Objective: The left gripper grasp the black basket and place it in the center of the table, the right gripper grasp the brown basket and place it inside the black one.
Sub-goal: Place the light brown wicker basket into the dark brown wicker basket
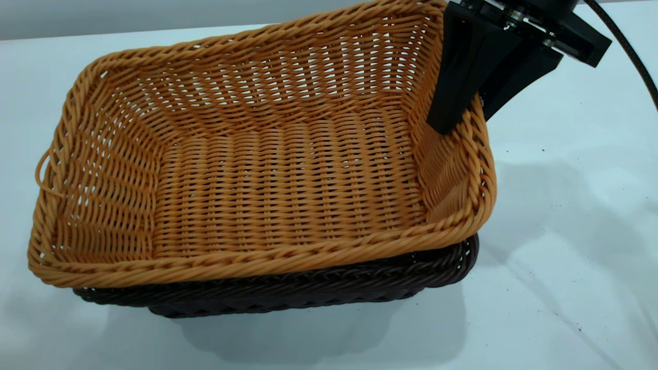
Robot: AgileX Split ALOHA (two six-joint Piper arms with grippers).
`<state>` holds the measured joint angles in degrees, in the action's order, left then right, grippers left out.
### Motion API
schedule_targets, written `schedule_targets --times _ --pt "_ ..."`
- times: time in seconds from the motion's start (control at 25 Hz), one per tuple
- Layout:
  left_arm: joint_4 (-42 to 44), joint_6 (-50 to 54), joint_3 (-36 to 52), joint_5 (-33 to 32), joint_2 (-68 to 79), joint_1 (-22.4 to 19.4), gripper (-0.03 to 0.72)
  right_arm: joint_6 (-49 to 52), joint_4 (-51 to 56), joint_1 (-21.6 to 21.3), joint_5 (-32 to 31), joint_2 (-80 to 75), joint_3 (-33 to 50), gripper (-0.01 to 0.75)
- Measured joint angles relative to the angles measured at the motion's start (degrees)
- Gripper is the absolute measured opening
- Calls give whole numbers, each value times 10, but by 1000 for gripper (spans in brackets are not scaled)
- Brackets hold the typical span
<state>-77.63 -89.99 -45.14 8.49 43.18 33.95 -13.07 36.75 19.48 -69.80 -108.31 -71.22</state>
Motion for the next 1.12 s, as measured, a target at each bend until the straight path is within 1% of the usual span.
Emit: schedule_targets --times 0.24,0.48,0.56,0.64,0.8,0.88,0.96,1.12 --pt "0 0 0 16 0 0 397 0 -1 0 -1 0 0 110" --pt "0 0 0 16 0 0 397 -7 -1 0 -1 0 0 117" --pt "0 0 0 16 0 0 397 -14 5 0 -1 0 0 154" --pt "0 0 0 16 0 0 397 -22 7 0 -4 0 0 213" --pt "0 0 0 16 0 0 397 -30 8 0 -4 0 0 371" --pt "0 0 0 14 0 0 397 -33 3 0 -4 0 0 426" --pt "0 0 0 14 0 0 397 -33 -3 0 -4 0 0 460" --pt "0 0 0 16 0 0 397 -33 -23 0 -3 4 -11 475"
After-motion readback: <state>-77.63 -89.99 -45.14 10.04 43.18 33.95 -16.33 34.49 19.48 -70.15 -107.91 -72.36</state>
